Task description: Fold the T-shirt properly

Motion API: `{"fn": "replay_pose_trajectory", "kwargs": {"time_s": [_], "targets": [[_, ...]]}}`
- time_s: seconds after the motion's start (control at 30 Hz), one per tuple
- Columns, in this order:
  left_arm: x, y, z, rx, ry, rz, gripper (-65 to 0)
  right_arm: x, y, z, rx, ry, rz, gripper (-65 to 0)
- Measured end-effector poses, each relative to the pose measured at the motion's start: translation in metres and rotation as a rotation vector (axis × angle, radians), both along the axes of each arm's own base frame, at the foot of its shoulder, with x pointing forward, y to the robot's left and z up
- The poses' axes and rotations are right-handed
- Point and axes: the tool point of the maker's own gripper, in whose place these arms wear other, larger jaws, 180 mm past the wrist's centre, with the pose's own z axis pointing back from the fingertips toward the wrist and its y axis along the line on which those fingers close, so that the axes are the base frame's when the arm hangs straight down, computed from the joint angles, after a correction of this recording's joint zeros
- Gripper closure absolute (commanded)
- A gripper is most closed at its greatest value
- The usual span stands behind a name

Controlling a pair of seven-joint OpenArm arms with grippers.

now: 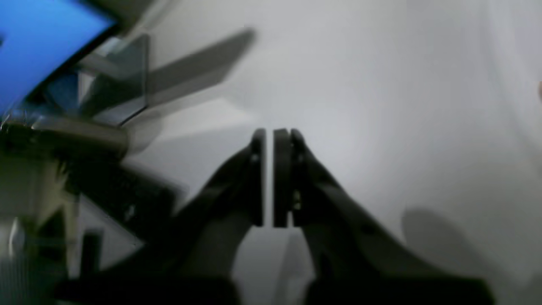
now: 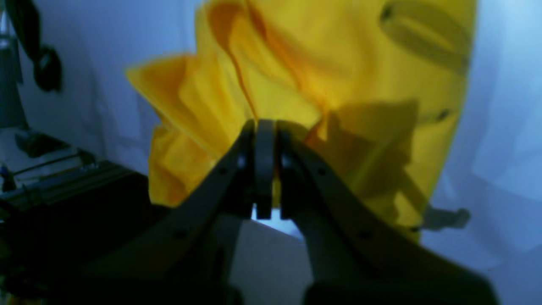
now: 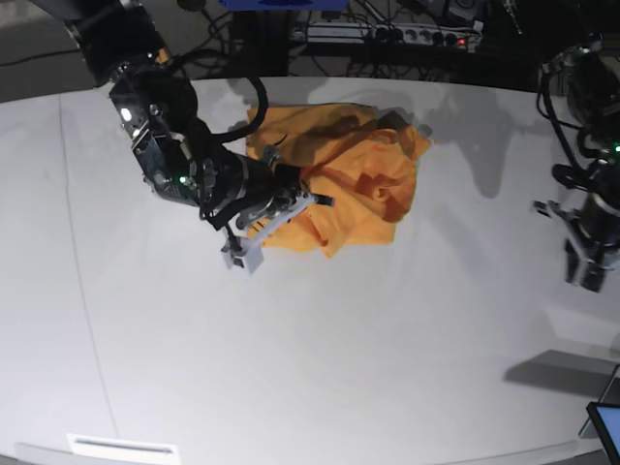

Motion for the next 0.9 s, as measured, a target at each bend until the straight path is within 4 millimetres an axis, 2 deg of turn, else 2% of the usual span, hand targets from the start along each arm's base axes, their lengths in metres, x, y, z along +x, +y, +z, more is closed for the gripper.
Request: {"fn": "replay_pose_trajectory", "kwargs": {"time_s": [0.07,0.13,0.2,0.3,0.4,0.5,0.73,0.83,0.9], "targets": [[-0.004,0.025,0.02,0.033,-0.044,0.074,0.0,0.001,0.0,0.0,0.001,-0.009,-0.01,-0.1],[-0.012,0.045,0.026,0.146,-0.008,0.119,0.0,0.006,-0.002,0.001,0.0,-0.04,-0.034,-0.1],[-0.023,0.051,0.009,0.231,0.082,0.123,0.0,0.006,-0.009,-0.005,-0.017,-0.05,-0.051,-0.1],[-0.047,0.054,-0.03,0.315,0.238,0.105,0.0,0.005,-0.011,-0.008,-0.021,-0.055,-0.066,0.0],[-0.069,0.057,-0.054,0.423,0.348,0.078,0.0,0.004,-0.009,-0.008,-0.016,-0.057,-0.071,0.0],[-0.089,0.068,-0.064,0.529,0.431,0.099,0.0,0.001,-0.008,-0.005,-0.007,-0.063,-0.069,0.0],[-0.115,0.091,-0.072,0.658,0.545,0.155,0.0,0.002,-0.006,0.001,0.005,-0.077,-0.063,0.0],[-0.133,0.1,-0.085,0.689,0.625,0.163,0.0,0.006,-0.01,0.002,0.001,-0.085,-0.076,0.0],[-0.135,0.1,-0.086,0.694,0.632,0.16,0.0,0.01,-0.018,0.002,0.004,-0.082,-0.111,0.0]]}}
